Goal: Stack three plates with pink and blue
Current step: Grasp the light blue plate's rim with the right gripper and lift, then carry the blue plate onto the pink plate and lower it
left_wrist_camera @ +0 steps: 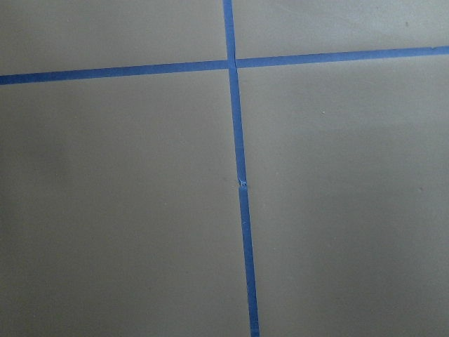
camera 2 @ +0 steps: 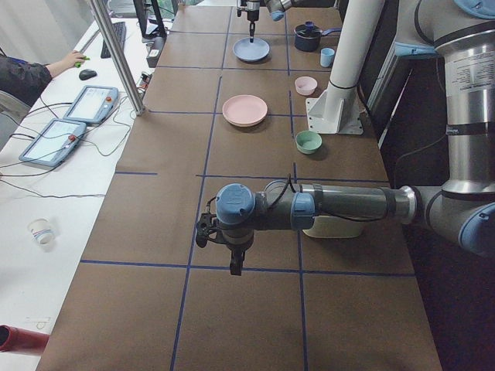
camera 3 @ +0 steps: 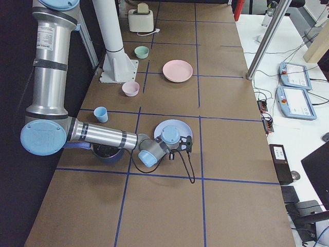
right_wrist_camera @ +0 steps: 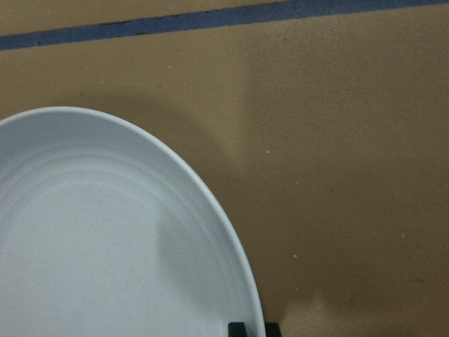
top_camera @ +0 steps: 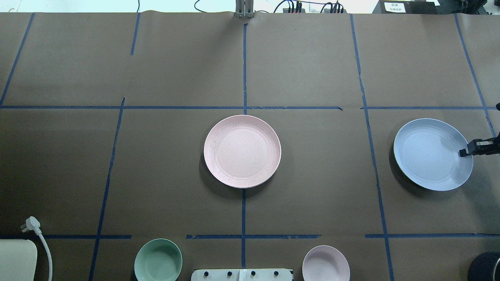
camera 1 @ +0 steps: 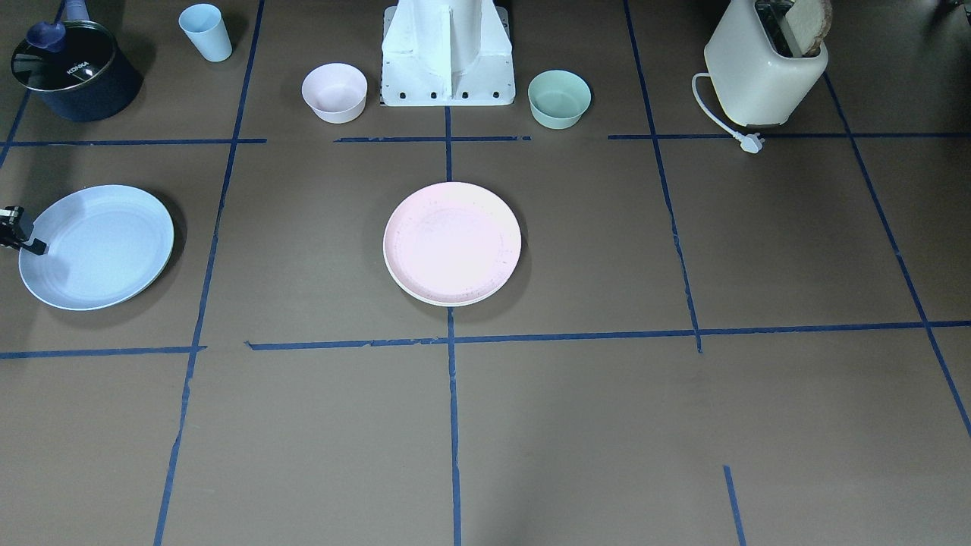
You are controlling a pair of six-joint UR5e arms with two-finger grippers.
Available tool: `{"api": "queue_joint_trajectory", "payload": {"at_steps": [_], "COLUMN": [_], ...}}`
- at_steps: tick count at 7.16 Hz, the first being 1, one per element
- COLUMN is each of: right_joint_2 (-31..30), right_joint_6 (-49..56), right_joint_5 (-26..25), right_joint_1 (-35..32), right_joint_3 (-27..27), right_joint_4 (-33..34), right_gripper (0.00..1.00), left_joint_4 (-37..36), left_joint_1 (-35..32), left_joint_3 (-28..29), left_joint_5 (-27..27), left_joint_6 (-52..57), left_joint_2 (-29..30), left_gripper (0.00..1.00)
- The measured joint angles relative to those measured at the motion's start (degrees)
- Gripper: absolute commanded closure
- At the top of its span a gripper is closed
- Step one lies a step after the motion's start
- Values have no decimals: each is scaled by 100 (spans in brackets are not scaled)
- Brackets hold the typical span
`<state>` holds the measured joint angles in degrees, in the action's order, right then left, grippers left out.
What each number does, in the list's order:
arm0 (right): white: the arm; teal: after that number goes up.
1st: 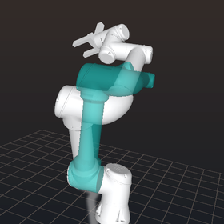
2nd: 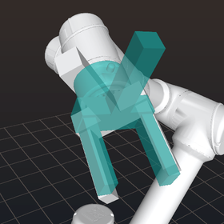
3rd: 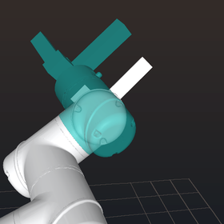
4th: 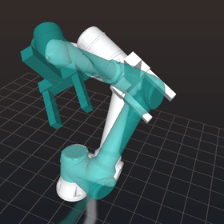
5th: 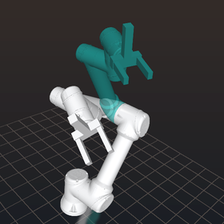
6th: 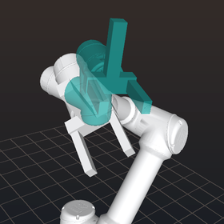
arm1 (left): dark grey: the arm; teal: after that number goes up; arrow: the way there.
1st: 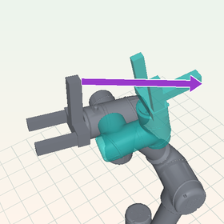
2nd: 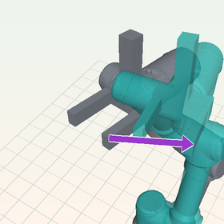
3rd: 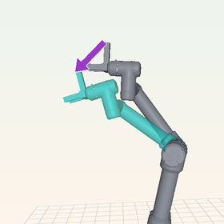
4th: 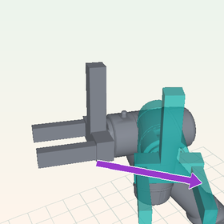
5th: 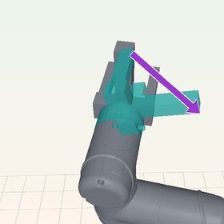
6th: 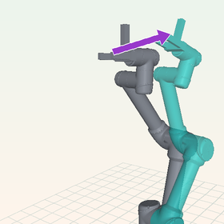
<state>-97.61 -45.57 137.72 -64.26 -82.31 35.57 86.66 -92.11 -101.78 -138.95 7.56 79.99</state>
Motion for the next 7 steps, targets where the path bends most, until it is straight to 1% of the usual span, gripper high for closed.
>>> {"api": "queue_joint_trajectory", "payload": {"at_steps": [2,4,5,6,7], "right_joint_2": [118,598,955,1364,1721], "right_joint_6": [-750,-1912,-2529,-3167,-3636], "right_joint_5": [124,125,-6,-313,-776], "right_joint_1": [-4,160,437,846,1325], "right_joint_3": [-462,-854,-974,-1048,-1154], "right_joint_4": [13,41,58,90,259], "right_gripper": [100,100,100,100,100], "left_joint_4": [0,0,0,0,0], "left_joint_1": [0,0,0,0,0], "left_joint_3": [0,0,0,0,0], "left_joint_5": [0,0,0,0,-2], "left_joint_6": [-6,-14,-16,-17,-17], "left_joint_2": [1,5,2,3,5], "left_gripper": [0,0,0,0,0]}}
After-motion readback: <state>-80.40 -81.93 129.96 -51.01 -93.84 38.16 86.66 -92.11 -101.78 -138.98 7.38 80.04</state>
